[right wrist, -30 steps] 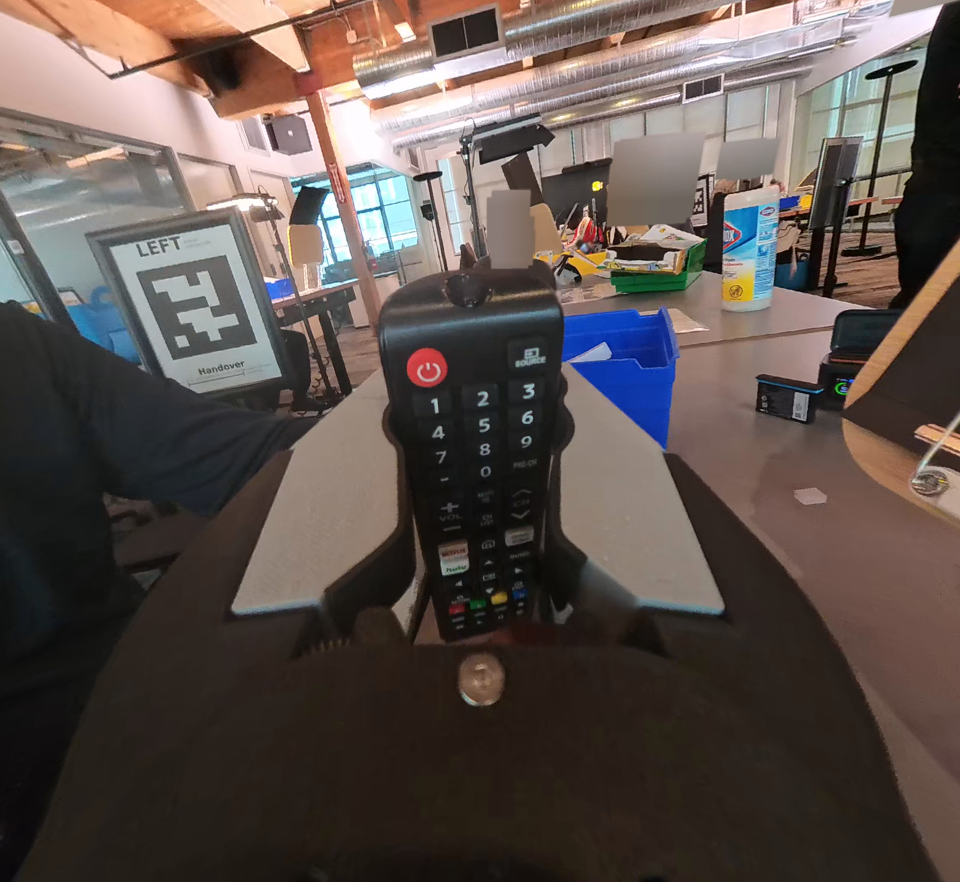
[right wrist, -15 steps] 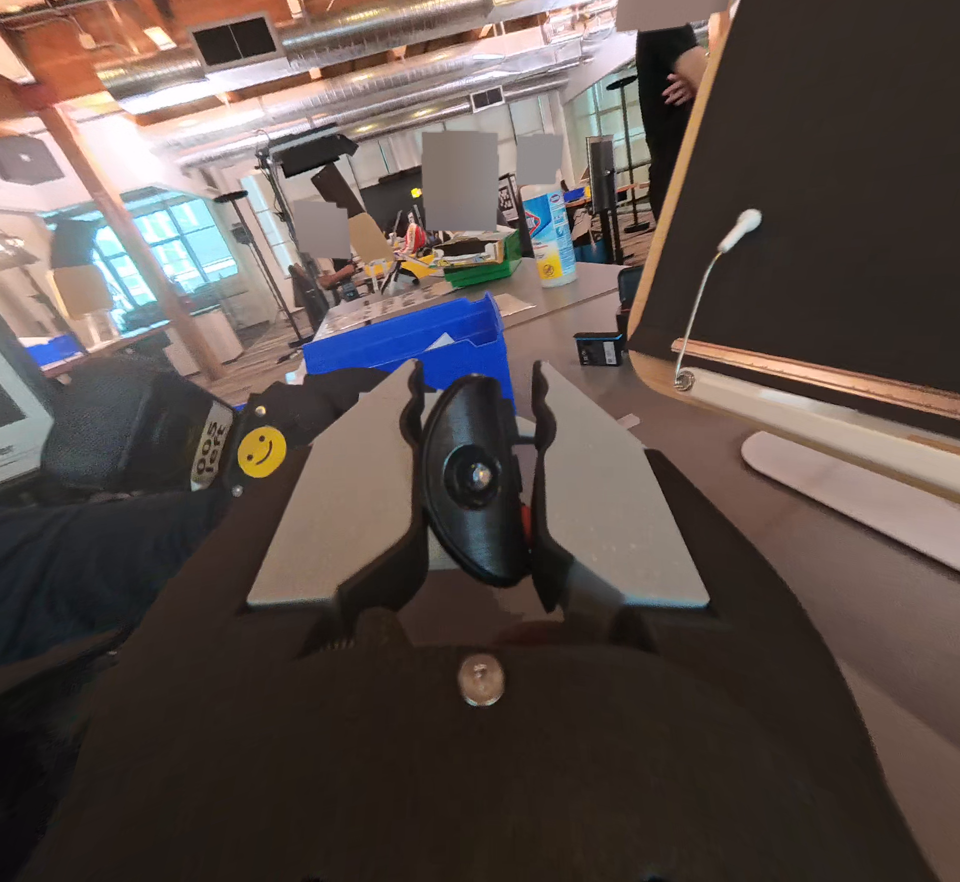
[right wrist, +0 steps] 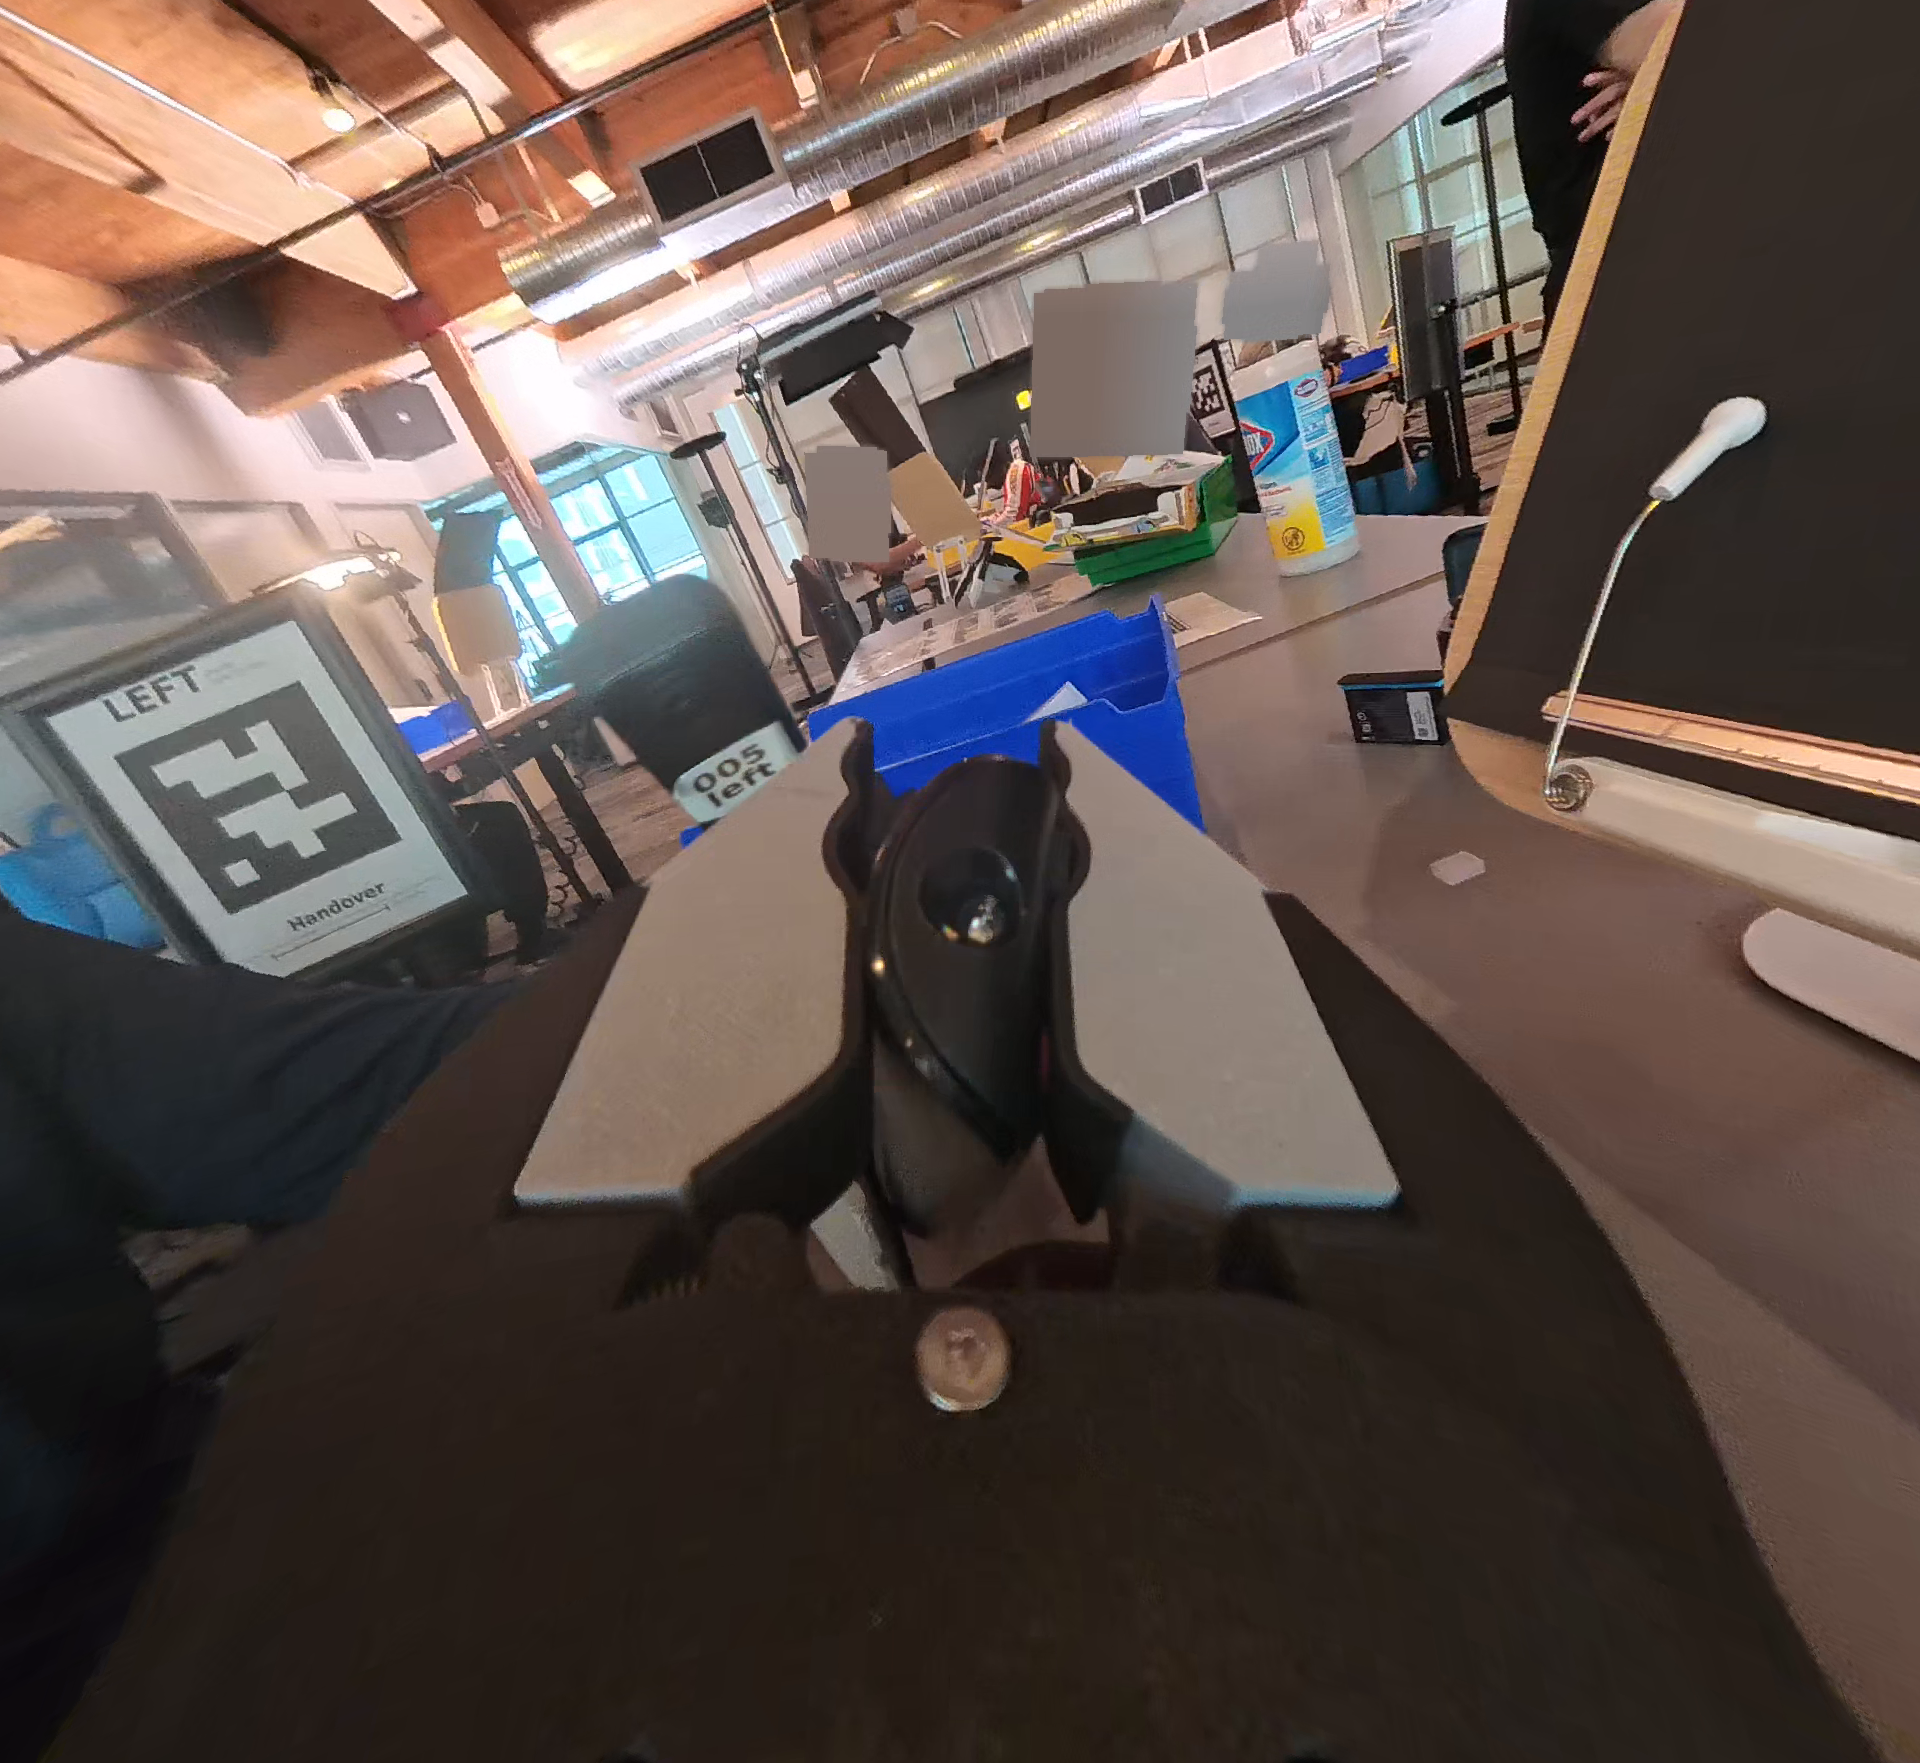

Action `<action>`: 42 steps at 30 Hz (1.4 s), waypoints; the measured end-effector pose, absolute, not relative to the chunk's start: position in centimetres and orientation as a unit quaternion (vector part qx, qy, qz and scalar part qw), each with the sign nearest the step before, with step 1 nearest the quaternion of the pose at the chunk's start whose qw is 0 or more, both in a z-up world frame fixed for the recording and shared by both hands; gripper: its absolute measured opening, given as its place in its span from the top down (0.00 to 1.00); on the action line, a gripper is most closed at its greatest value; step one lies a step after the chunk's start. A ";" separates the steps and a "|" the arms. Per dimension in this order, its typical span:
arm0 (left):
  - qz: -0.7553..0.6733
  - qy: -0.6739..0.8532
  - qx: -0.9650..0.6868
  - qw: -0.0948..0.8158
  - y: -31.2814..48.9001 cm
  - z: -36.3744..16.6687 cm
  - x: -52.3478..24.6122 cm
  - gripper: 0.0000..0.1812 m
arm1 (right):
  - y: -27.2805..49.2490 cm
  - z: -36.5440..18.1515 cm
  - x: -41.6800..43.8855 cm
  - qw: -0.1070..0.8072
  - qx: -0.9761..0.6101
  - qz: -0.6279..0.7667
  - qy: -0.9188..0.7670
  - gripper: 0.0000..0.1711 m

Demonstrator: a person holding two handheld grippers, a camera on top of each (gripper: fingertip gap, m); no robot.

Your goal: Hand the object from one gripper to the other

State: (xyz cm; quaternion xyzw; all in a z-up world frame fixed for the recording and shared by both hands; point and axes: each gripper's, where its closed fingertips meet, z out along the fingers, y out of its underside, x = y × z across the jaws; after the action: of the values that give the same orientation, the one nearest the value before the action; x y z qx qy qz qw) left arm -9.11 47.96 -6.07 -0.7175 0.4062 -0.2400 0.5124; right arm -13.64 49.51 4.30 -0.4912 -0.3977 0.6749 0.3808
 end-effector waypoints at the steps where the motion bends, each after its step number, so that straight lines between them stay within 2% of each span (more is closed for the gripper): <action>1: -0.254 0.402 -0.725 0.499 47.9 -6.2 -9.0 0.79 | 49.6 4.1 -13.7 0.381 -0.496 0.669 -0.401 0.83; 3: -0.276 0.385 -0.737 0.481 48.0 -6.4 -9.3 0.80 | 50.0 3.4 -13.9 0.394 -0.519 0.632 -0.420 0.82; 6: -0.350 0.324 -0.743 0.470 48.3 -5.5 -9.5 0.80 | 51.6 2.1 -13.8 0.440 -0.561 0.539 -0.448 0.62; 11: -0.485 0.181 -0.752 0.409 49.4 -5.2 -11.4 0.80 | 53.4 0.3 -13.2 0.504 -0.592 0.370 -0.508 0.47; 13: -0.475 0.164 -0.763 0.406 50.0 -5.8 -12.2 0.80 | 53.2 -0.1 -12.8 0.531 -0.572 0.292 -0.553 0.48; 17: -0.516 0.144 -0.744 0.400 49.9 -4.8 -12.7 0.87 | 52.3 -1.2 -12.4 0.579 -0.486 0.100 -0.647 0.50; 20: -0.520 0.151 -0.738 0.402 49.6 -4.6 -12.4 0.88 | 51.7 -2.8 -13.2 0.587 -0.405 -0.021 -0.701 0.58; 21: -0.533 0.148 -0.732 0.399 49.5 -4.3 -12.2 0.88 | 51.7 -3.9 -13.5 0.578 -0.385 -0.050 -0.717 0.59; 22: -0.550 0.148 -0.724 0.390 49.1 -4.0 -11.9 0.88 | 52.0 -4.7 -13.6 0.576 -0.365 -0.084 -0.727 0.53; 26: -0.564 0.151 -0.719 0.377 48.8 -4.1 -11.7 0.87 | 53.2 -3.1 -13.9 0.647 -0.281 -0.209 -0.678 0.73; 27: -0.569 0.145 -0.715 0.379 48.9 -3.8 -11.8 0.88 | 53.3 -2.8 -13.9 0.653 -0.278 -0.219 -0.669 0.74; 28: -0.576 0.145 -0.707 0.383 48.9 -3.2 -11.9 0.86 | 53.7 -2.5 -13.9 0.656 -0.288 -0.221 -0.662 0.75; 30: -0.590 0.156 -0.677 0.411 48.6 -1.1 -12.3 0.73 | 55.0 -2.3 -13.3 0.653 -0.350 -0.188 -0.645 0.77; 33: -0.489 0.197 -0.675 0.515 49.1 0.5 -14.1 0.78 | 56.8 -2.2 -11.9 0.623 -0.501 -0.030 -0.600 0.82; 34: -0.426 0.220 -0.684 0.549 49.4 0.5 -14.5 0.76 | 57.0 -2.2 -11.6 0.604 -0.541 0.030 -0.584 0.87; 38: -0.101 0.307 -0.688 0.650 51.5 -0.4 -16.2 0.74 | 54.4 -3.0 -11.8 0.487 -0.610 0.211 -0.589 0.87; 42: 0.238 0.388 -0.549 0.701 51.5 1.2 -16.4 0.65 | 49.6 -2.9 -12.9 0.340 -0.650 0.354 -0.580 0.88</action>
State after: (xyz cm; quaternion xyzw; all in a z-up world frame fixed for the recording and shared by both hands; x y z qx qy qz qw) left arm -16.43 51.52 1.21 -0.5486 0.3881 0.2385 0.7011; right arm -12.88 49.56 -2.93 -0.6504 -0.5796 0.3540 0.3402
